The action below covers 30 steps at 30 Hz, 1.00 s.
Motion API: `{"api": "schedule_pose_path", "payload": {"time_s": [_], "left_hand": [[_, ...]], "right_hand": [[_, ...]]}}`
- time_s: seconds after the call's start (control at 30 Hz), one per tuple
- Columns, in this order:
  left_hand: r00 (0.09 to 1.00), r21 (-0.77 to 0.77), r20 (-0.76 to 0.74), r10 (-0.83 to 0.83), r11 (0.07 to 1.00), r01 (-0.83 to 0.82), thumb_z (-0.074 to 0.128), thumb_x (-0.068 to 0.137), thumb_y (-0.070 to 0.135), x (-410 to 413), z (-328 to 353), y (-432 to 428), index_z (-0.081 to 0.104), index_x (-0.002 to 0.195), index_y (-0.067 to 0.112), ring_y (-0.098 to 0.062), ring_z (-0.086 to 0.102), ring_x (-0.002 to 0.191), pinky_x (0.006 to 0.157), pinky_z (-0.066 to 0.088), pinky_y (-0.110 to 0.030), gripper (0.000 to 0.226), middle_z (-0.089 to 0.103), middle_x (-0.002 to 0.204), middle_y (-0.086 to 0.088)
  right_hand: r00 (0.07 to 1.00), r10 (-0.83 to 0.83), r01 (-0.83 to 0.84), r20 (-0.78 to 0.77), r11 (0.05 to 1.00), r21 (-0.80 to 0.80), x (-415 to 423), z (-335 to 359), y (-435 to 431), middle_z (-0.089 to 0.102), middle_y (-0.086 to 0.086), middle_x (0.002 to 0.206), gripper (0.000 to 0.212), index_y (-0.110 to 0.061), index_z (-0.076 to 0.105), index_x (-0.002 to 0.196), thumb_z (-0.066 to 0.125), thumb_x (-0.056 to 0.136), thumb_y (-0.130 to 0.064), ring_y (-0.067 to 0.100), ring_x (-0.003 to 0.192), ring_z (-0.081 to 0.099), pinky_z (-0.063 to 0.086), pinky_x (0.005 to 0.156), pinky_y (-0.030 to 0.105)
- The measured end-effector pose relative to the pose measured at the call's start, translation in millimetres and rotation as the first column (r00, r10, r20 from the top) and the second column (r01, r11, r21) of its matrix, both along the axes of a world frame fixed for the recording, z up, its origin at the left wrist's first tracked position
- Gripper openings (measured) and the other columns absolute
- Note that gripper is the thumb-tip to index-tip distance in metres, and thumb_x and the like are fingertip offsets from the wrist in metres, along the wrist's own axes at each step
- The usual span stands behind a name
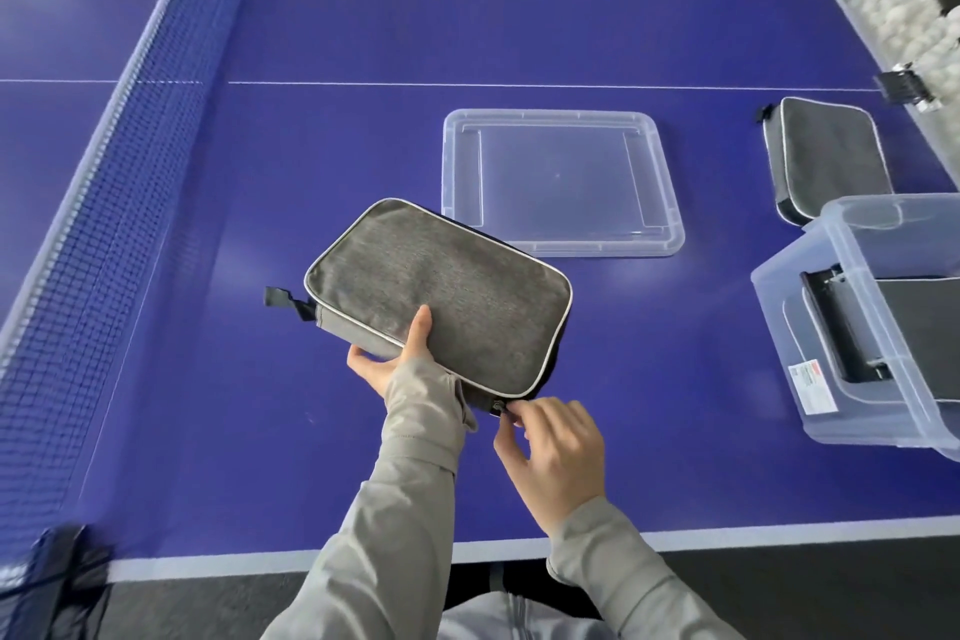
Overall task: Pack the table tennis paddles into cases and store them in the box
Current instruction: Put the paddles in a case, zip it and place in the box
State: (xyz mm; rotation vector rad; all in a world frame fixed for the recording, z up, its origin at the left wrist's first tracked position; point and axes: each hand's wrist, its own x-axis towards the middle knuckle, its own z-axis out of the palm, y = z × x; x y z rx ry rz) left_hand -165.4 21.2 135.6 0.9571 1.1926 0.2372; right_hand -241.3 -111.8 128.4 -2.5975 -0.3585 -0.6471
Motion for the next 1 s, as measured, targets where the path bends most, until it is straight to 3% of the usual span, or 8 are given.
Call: {"api": "schedule_pose_path", "payload": {"time_s": [0.1, 0.2, 0.27, 0.4, 0.6, 0.77, 0.87, 1.0], "left_hand": [[0.999, -0.020, -0.032, -0.014, 1.000, 0.014, 0.085, 0.063, 0.032, -2, 4, 4, 0.035, 0.127, 0.028, -0.010, 0.058, 0.075, 0.065, 0.044, -0.027, 0.081, 0.056, 0.087, 0.008], [0.999, -0.027, -0.046, -0.019, 0.999, 0.017, 0.084, 0.065, 0.029, -3, 7, 7, 0.035, 0.128, 0.027, -0.010, 0.057, 0.073, 0.067, 0.045, -0.030, 0.079, 0.056, 0.087, 0.006], [0.998, -0.023, -0.054, -0.017, 1.000, 0.015, 0.083, 0.066, 0.028, -4, 11, 10, 0.036, 0.128, 0.026, -0.014, 0.058, 0.076, 0.067, 0.048, -0.032, 0.078, 0.058, 0.093, 0.002], [0.994, -0.053, -0.088, -0.062, 0.997, 0.058, 0.084, 0.064, 0.029, -5, 18, 18, 0.037, 0.129, 0.028, -0.023, 0.059, 0.088, 0.090, 0.048, -0.053, 0.081, 0.058, 0.104, 0.001], [0.958, -0.064, -0.088, -0.274, 0.961, 0.269, 0.083, 0.061, 0.039, -17, 20, 22, 0.042, 0.117, 0.040, -0.022, 0.059, 0.072, 0.076, 0.051, -0.055, 0.069, 0.059, 0.091, 0.006], [0.899, -0.019, -0.057, -0.435, 0.901, 0.434, 0.084, 0.060, 0.033, -18, 19, 35, 0.046, 0.116, 0.038, -0.025, 0.064, 0.082, 0.070, 0.055, -0.047, 0.068, 0.065, 0.099, -0.001], [0.859, 0.012, 0.016, -0.512, 0.859, 0.512, 0.084, 0.051, 0.031, -15, 22, 43, 0.053, 0.105, 0.037, -0.025, 0.069, 0.076, 0.054, 0.053, -0.031, 0.063, 0.069, 0.095, -0.002], [0.771, 0.068, 0.097, -0.629, 0.777, 0.625, 0.086, 0.046, 0.027, -9, 27, 49, 0.055, 0.098, 0.037, -0.023, 0.072, 0.066, 0.054, 0.055, -0.032, 0.061, 0.073, 0.081, 0.000]], "right_hand": [[0.996, 0.087, -0.087, 0.014, 0.996, -0.038, 2, 6, -5, 0.053, 0.000, 0.054, 0.020, -0.009, 0.066, 0.066, 0.058, 0.082, -0.014, 0.018, 0.046, 0.051, 0.040, 0.039, 0.027], [0.992, 0.124, -0.124, 0.002, 0.991, -0.056, 2, 9, -9, 0.049, 0.000, 0.053, 0.023, -0.009, 0.063, 0.062, 0.055, 0.083, -0.011, 0.019, 0.046, 0.049, 0.037, 0.036, 0.029], [0.998, 0.064, -0.064, -0.023, 0.998, 0.005, 3, 10, -18, 0.049, 0.001, 0.052, 0.024, -0.007, 0.060, 0.059, 0.053, 0.082, -0.010, 0.020, 0.046, 0.048, 0.038, 0.037, 0.029], [0.994, -0.047, 0.051, -0.095, 0.998, 0.041, 17, 10, -42, 0.052, 0.001, 0.052, 0.018, -0.006, 0.058, 0.060, 0.064, 0.077, -0.005, 0.021, 0.044, 0.048, 0.038, 0.041, 0.026], [0.920, -0.267, 0.330, -0.287, 0.923, 0.198, 53, 7, -70, 0.061, 0.008, 0.056, 0.015, -0.002, 0.061, 0.066, 0.073, 0.073, 0.004, 0.027, 0.048, 0.055, 0.041, 0.051, 0.027], [0.851, -0.141, 0.350, -0.505, 0.870, 0.348, 67, 7, -84, 0.065, -0.001, 0.064, 0.012, -0.011, 0.064, 0.074, 0.066, 0.082, -0.002, 0.014, 0.052, 0.058, 0.049, 0.056, 0.023], [0.769, 0.006, 0.375, -0.639, 0.805, 0.459, 78, 12, -89, 0.065, -0.003, 0.062, 0.026, -0.021, 0.062, 0.069, 0.061, 0.081, 0.002, 0.006, 0.046, 0.055, 0.049, 0.052, 0.016], [0.702, 0.159, 0.339, -0.694, 0.783, 0.522, 98, 23, -90, 0.065, -0.003, 0.060, 0.028, -0.019, 0.063, 0.069, 0.059, 0.080, 0.007, 0.007, 0.043, 0.052, 0.047, 0.051, 0.015]]}}
